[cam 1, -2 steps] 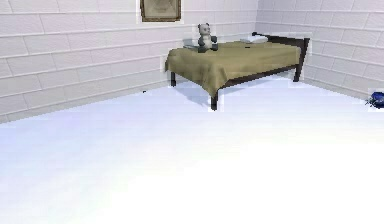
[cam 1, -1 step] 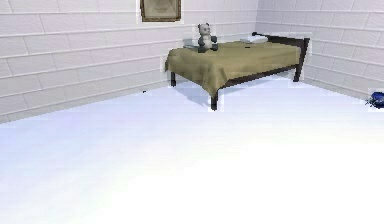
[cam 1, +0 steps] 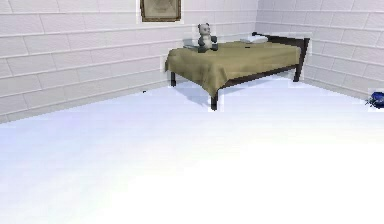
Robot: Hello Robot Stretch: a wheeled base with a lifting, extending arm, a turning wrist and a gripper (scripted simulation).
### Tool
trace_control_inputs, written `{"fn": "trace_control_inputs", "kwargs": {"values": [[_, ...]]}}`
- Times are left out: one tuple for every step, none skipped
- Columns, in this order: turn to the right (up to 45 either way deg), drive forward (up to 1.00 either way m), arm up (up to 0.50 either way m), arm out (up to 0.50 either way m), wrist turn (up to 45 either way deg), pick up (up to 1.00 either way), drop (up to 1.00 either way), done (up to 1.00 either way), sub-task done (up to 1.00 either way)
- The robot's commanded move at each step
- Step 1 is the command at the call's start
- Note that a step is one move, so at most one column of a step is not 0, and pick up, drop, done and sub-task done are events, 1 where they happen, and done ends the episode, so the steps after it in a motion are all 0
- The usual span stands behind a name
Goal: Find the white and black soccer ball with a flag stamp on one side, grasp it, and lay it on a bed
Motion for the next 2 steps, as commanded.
{"fn": "trace_control_inputs", "kwargs": {"values": [[0.0, 0.0, 0.0, 0.0, 0.0, 1.0, 0.0, 0.0, 0.0], [0.0, 0.0, 0.1, 0.0, 0.0, 0.0, 0.0, 0.0, 0.0]]}}
